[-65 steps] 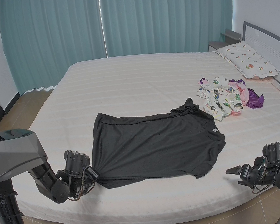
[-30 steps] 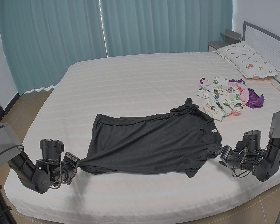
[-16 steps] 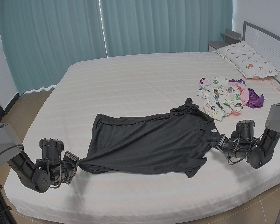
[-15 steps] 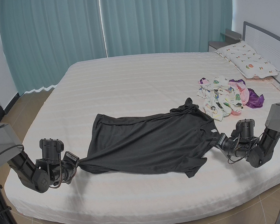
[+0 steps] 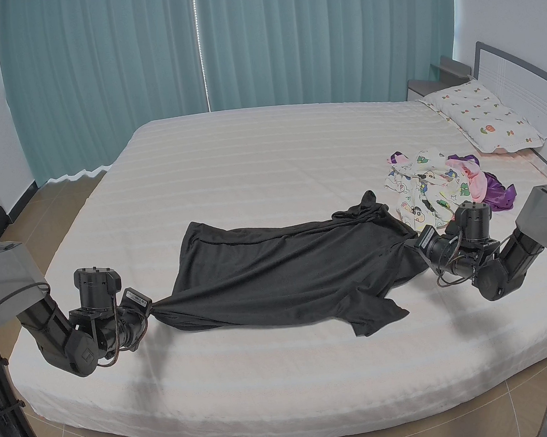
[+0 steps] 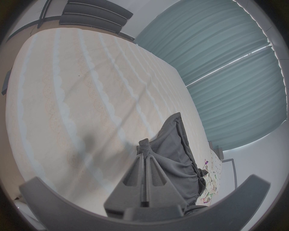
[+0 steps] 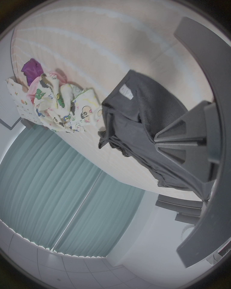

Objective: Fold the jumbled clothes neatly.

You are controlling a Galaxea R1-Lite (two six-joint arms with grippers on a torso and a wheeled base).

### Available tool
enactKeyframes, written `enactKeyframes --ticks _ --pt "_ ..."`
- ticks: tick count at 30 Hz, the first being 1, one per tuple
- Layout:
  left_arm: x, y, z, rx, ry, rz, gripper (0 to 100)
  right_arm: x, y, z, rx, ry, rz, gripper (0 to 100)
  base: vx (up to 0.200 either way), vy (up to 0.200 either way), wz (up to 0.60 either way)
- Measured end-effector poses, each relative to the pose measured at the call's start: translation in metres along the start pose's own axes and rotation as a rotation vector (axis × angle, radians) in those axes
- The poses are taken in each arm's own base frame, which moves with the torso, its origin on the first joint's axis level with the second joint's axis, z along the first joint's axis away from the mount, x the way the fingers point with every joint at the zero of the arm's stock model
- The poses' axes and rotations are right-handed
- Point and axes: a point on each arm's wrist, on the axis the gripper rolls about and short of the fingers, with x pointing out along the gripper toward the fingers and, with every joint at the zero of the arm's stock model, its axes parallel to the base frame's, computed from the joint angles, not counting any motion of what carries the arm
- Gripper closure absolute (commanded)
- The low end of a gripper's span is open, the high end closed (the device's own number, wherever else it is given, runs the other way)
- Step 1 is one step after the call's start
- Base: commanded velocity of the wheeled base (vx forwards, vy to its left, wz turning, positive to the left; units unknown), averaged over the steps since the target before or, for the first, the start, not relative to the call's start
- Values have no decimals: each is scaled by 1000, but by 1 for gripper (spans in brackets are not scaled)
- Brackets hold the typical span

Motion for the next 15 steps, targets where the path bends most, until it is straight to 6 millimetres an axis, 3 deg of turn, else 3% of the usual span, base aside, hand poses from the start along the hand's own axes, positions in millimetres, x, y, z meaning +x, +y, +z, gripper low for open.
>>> enactKeyframes --ticks 5,15 --pt "3 4 3 -7 -9 6 100 21 6 4 -11 -86 -11 100 0 0 0" --pt "10 11 6 -17 -14 30 100 51 -2 -1 13 -192 -38 100 0 0 0"
